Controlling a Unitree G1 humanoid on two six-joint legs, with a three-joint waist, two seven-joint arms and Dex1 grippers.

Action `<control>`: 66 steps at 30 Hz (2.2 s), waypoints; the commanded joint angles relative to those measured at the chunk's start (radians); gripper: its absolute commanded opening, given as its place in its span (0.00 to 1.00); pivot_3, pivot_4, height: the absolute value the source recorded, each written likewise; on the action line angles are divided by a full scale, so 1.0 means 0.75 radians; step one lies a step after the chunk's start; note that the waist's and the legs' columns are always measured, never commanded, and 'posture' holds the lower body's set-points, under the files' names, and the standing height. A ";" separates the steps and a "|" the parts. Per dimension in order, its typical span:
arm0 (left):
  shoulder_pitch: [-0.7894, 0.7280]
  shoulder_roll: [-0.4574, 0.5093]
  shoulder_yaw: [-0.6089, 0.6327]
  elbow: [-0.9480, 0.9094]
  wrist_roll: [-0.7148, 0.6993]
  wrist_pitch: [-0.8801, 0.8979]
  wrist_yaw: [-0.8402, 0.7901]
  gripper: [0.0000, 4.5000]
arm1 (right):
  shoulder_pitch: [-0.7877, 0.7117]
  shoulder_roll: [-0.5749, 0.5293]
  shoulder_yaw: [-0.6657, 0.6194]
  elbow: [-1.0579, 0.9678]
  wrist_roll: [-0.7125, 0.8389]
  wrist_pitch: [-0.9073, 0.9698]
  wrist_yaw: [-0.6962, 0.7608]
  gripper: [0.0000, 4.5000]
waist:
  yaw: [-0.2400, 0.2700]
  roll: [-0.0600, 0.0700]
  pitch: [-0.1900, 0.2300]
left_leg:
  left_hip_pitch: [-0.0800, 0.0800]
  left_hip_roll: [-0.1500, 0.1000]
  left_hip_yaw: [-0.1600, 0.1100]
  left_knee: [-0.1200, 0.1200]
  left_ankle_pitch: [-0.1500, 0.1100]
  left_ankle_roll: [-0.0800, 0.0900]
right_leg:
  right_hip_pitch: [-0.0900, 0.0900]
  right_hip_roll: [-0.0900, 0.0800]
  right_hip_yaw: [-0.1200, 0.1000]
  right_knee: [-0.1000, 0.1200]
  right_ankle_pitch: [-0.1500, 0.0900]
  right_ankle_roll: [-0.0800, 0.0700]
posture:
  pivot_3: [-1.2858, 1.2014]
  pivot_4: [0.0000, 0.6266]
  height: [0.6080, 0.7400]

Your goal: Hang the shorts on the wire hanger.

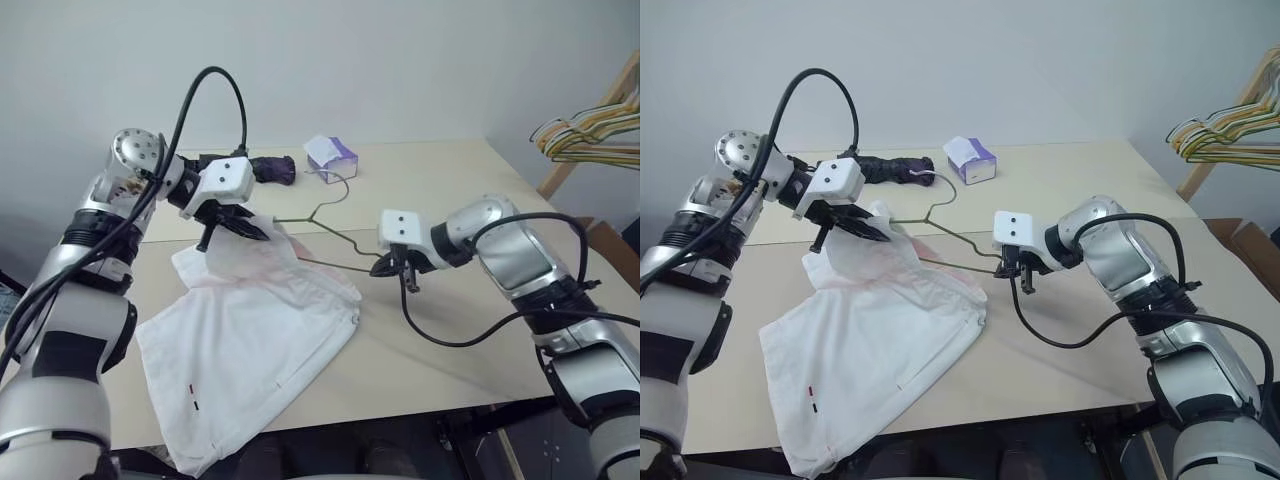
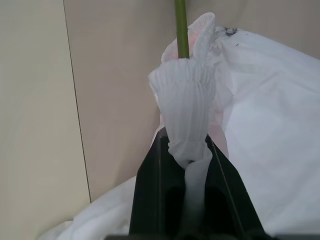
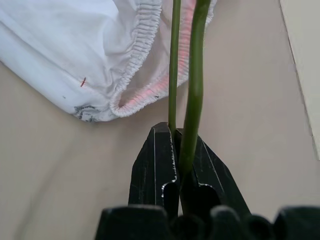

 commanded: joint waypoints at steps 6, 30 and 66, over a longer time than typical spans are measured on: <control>-0.033 0.006 0.152 0.052 0.087 -0.078 0.040 0.00 | 0.047 0.032 -0.184 -0.116 0.015 0.060 -0.198 0.48 | 0.003 0.000 0.000 | 0.000 0.000 0.000 0.001 0.000 0.000 | 0.000 0.000 0.000 0.001 0.000 0.000 | 0.54 0.00 1.00; -0.135 0.015 0.313 0.210 0.209 -0.123 0.068 0.00 | 0.482 0.556 -0.595 -0.272 0.538 0.759 -0.649 0.93 | -0.027 -0.002 0.000 | 0.001 0.000 -0.001 0.003 -0.001 0.002 | 0.002 -0.001 0.002 0.003 0.000 0.001 | 0.54 0.00 1.00; 0.210 0.335 0.191 -0.217 -0.252 0.037 -0.007 0.00 | 0.209 0.174 -0.527 0.128 0.512 0.573 -0.451 0.02 | -0.017 -0.002 0.000 | 0.003 0.000 0.000 0.003 -0.002 0.003 | 0.002 -0.001 0.003 0.004 0.000 0.001 | 0.55 0.00 1.00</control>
